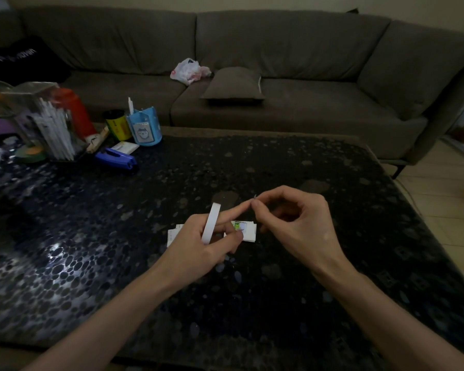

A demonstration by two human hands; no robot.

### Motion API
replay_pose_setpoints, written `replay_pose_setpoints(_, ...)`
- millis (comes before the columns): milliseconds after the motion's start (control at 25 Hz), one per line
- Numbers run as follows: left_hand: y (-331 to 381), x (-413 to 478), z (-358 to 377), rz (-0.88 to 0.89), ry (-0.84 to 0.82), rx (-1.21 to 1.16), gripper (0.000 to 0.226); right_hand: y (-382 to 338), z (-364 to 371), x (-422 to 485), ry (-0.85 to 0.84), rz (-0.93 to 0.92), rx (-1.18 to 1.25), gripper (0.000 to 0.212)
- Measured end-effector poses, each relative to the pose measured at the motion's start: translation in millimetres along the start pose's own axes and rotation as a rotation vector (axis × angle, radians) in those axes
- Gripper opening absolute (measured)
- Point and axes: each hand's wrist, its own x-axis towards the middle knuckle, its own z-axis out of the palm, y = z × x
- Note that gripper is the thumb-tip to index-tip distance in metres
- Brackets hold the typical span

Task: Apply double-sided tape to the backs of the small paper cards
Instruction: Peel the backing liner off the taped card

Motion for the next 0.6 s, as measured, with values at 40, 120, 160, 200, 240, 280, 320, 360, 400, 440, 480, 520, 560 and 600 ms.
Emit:
replay_pose_setpoints(40, -0.5, -0.1, 0.1, 0.001, 0.002, 0.014, 0.049, 0.5, 0.1, 0.2, 0.003, -0.001, 0.000, 0.009)
replay_pose_setpoints(120, -1.1, -0.6, 0.5, 0.003, 0.000, 0.042, 0.047, 0.8, 0.0, 0.1, 0.007, -0.004, -0.006, 0.009)
replay_pose_setpoints(160, -1.2, -0.7, 0.7, 0.002, -0.004, 0.046, 0.047, 0.5, -0.2, -0.2, 0.011, -0.005, -0.011, 0.009)
replay_pose_setpoints(200, -1.0, -0.9, 0.8, 0.000, -0.007, 0.044, 0.047, 0.3, -0.4, -0.1, 0.015, -0.005, -0.014, 0.009)
replay_pose_setpoints(240, -0.4, -0.9, 0.6, 0.001, -0.010, 0.041, 0.048, 0.2, -0.8, 0.3, 0.018, -0.005, -0.017, 0.009)
replay_pose_setpoints(280, 0.5, -1.1, 0.7, 0.004, -0.013, 0.043, 0.049, 0.2, -1.1, 0.5, 0.018, -0.008, -0.021, 0.010)
replay_pose_setpoints(320, 1.6, -1.4, 0.9, 0.009, -0.016, 0.048, 0.051, 0.2, -1.4, 0.5, 0.018, -0.011, -0.026, 0.011)
replay_pose_setpoints(360, 2.4, -1.6, 0.9, 0.015, -0.015, 0.054, 0.053, 0.1, -1.5, 0.6, 0.018, -0.017, -0.030, 0.011)
replay_pose_setpoints(400, 2.7, -1.9, 0.9, 0.020, -0.012, 0.060, 0.054, 0.0, -1.7, 0.5, 0.018, -0.023, -0.034, 0.012)
replay_pose_setpoints(440, 2.8, -1.9, 1.0, 0.022, -0.007, 0.069, 0.054, -0.1, -1.8, 0.4, 0.019, -0.029, -0.039, 0.012)
replay_pose_setpoints(480, 3.1, -2.0, 1.4, 0.021, -0.004, 0.080, 0.053, -0.1, -1.7, 0.0, 0.022, -0.033, -0.046, 0.012)
replay_pose_setpoints(520, 3.7, -2.0, 1.9, 0.018, -0.003, 0.088, 0.050, 0.0, -1.6, -0.2, 0.026, -0.036, -0.054, 0.011)
replay_pose_setpoints(560, 4.5, -1.8, 2.4, 0.014, -0.002, 0.089, 0.049, 0.1, -1.7, -0.1, 0.029, -0.039, -0.061, 0.011)
replay_pose_setpoints(600, 5.0, -2.0, 2.7, 0.008, 0.000, 0.088, 0.049, 0.0, -1.6, 0.2, 0.028, -0.040, -0.065, 0.010)
